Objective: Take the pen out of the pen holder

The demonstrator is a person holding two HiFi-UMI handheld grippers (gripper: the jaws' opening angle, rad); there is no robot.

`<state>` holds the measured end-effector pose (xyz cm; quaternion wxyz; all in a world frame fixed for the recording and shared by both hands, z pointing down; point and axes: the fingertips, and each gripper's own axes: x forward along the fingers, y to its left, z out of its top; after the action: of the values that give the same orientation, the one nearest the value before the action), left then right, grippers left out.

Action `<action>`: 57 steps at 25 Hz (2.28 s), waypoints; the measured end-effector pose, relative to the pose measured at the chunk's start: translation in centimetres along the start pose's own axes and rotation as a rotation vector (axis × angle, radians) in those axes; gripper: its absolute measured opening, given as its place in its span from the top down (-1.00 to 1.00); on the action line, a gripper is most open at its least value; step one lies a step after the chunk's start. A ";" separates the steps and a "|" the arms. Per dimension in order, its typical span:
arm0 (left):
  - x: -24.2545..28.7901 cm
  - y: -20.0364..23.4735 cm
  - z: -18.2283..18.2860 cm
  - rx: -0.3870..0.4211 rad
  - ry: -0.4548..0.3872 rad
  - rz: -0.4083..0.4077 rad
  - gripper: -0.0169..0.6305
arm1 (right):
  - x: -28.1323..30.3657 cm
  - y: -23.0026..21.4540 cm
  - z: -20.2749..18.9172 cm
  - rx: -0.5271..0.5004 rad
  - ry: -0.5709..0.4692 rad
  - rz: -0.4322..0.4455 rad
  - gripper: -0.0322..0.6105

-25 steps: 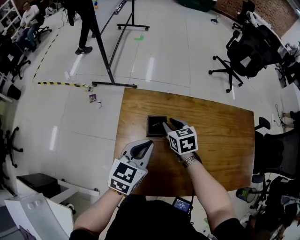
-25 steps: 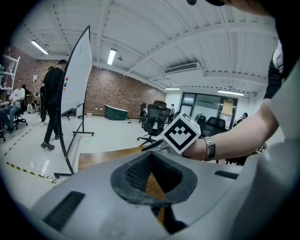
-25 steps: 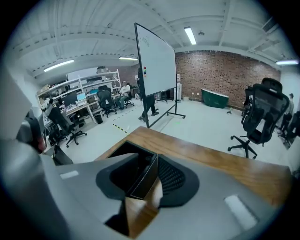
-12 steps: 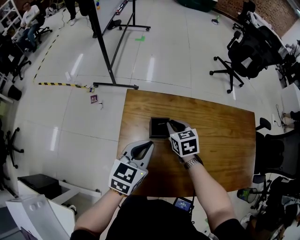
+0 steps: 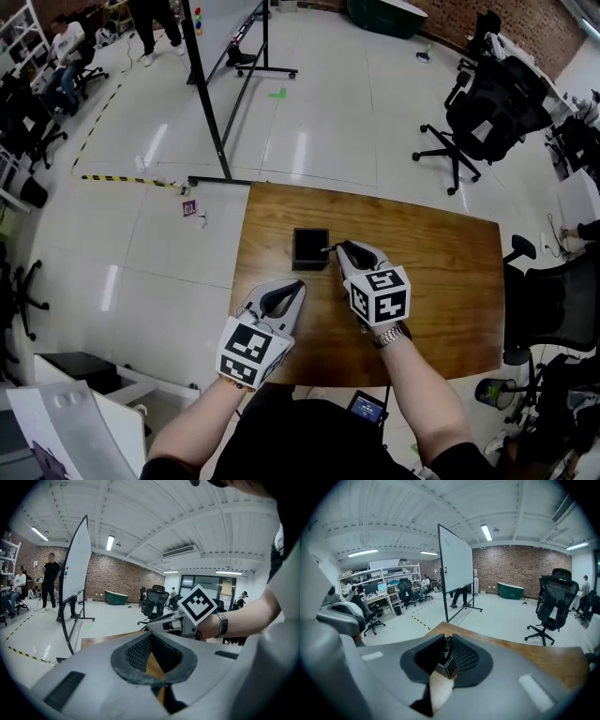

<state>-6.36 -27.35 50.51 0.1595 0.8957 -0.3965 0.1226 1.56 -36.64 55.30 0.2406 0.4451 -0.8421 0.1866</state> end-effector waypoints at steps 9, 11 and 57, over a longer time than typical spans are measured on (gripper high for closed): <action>-5.8 -9.7 0.8 0.046 -0.057 0.080 0.93 | -13.6 3.8 0.2 -0.014 -0.170 0.076 0.76; -7.2 -12.1 0.9 0.039 -0.073 0.094 0.93 | -16.9 4.8 -0.3 -0.022 -0.195 0.097 0.76; -21.5 -22.8 -1.0 0.167 -0.127 0.013 0.93 | -36.6 21.2 -6.4 -0.053 -0.365 0.153 0.76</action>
<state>-3.49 1.96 39.69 0.0582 0.9092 -0.4002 0.0994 3.15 2.18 37.48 0.0806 0.3996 -0.9078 0.0984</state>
